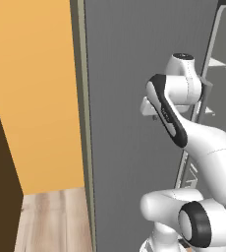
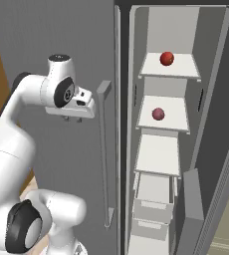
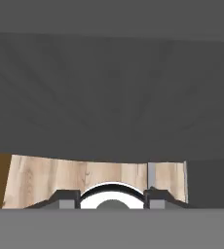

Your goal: Take the onion and onion out of the freezer and place them in the tupperware container on the counter. Then put the tupperware containing the vegetables back in the freezer.

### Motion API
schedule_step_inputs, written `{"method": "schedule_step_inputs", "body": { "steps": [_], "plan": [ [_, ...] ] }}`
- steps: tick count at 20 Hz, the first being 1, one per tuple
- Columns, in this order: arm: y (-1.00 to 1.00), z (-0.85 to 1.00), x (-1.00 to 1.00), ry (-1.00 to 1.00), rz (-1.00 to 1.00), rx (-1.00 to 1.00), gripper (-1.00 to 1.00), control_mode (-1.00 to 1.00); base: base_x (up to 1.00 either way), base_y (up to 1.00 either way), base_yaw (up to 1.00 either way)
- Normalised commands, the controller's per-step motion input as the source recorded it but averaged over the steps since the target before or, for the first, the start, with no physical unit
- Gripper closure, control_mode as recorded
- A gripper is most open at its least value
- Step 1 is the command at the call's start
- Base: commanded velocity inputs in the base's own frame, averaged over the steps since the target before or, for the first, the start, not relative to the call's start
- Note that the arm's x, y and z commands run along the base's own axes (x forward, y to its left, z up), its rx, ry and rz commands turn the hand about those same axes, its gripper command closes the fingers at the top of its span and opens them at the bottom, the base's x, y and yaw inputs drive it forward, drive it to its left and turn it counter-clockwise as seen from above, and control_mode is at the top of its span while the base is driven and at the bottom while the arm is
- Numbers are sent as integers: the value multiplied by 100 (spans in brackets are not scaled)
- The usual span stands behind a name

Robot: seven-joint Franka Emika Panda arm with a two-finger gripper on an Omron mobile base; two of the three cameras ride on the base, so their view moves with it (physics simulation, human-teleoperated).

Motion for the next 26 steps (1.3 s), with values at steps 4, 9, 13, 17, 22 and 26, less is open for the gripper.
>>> {"method": "schedule_step_inputs", "body": {
  "steps": [4,9,13,17,22,26],
  "plan": [
    [1,9,-13,-8,0,0,-100,-100,0,0,0],
    [11,51,-35,-22,0,0,-100,-100,0,0,0],
    [4,51,-40,-17,0,0,-100,-100,0,0,0],
    [0,39,-68,-9,-3,0,-100,-100,0,0,0],
    [-9,16,-93,0,-11,0,-100,-100,0,0,0],
    [-18,1,-81,0,-16,0,-100,-100,0,0,0]
  ]
}}
